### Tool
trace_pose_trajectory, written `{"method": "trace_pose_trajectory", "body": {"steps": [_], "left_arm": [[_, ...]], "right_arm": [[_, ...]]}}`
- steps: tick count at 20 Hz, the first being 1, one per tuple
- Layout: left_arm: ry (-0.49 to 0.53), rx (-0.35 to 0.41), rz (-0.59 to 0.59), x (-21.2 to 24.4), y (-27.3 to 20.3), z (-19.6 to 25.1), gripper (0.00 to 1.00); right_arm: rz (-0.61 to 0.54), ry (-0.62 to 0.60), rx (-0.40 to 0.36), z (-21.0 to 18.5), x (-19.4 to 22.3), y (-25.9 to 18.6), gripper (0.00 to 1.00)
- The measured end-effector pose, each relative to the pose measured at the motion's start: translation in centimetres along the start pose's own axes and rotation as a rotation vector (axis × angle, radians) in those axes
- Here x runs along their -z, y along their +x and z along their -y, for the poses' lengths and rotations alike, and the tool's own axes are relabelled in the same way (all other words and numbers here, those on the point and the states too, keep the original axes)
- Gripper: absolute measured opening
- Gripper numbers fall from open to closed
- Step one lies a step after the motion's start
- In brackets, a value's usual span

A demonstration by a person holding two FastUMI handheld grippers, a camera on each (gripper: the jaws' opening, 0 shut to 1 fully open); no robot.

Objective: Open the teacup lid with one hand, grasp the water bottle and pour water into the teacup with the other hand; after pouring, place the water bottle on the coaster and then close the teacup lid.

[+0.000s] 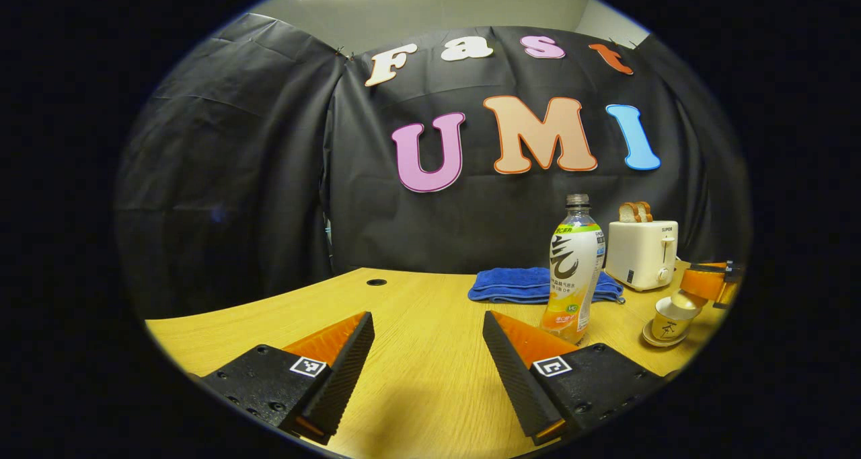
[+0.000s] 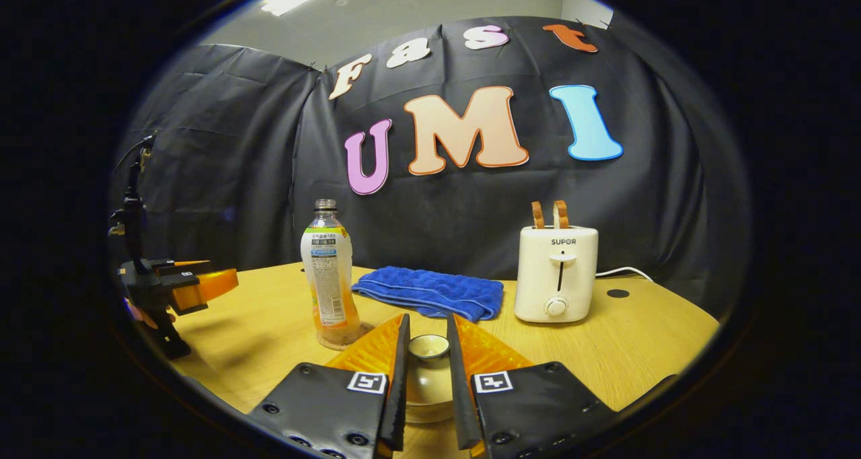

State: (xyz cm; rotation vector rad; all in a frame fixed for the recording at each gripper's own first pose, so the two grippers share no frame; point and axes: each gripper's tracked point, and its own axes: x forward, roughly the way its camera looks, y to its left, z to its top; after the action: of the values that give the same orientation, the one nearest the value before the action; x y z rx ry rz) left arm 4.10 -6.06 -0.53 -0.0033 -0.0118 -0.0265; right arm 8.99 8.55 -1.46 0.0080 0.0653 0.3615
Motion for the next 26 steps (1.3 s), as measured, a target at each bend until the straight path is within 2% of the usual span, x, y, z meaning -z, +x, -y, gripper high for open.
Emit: {"method": "trace_pose_trajectory", "body": {"steps": [5, 14, 18, 19, 23, 26], "left_arm": [[-0.001, 0.005, -0.001, 0.0, -0.1, 0.1, 0.95], [-0.003, 0.008, -0.001, 0.2, 0.1, 0.2, 0.95], [-0.004, 0.009, -0.001, 0.2, 0.0, 0.2, 0.95], [-0.004, 0.009, 0.0, 0.1, -0.1, 0.2, 0.95], [-0.004, 0.009, 0.0, 0.1, 0.0, 0.2, 0.95], [-0.004, 0.009, -0.001, 0.1, -0.1, 0.2, 0.95]], "right_arm": [[-0.059, -0.002, -0.025, -0.5, 0.7, 0.7, 0.33], [-0.099, -0.002, -0.015, -0.3, 1.3, 1.4, 0.33], [-0.124, 0.013, -0.016, -0.4, 1.7, 1.1, 0.37], [-0.134, 0.025, -0.03, -0.6, 1.8, 0.9, 0.41], [-0.122, 0.034, -0.044, -0.7, 1.6, -0.1, 0.84], [-0.084, 0.031, -0.015, -0.2, 1.0, -1.4, 0.85]]}}
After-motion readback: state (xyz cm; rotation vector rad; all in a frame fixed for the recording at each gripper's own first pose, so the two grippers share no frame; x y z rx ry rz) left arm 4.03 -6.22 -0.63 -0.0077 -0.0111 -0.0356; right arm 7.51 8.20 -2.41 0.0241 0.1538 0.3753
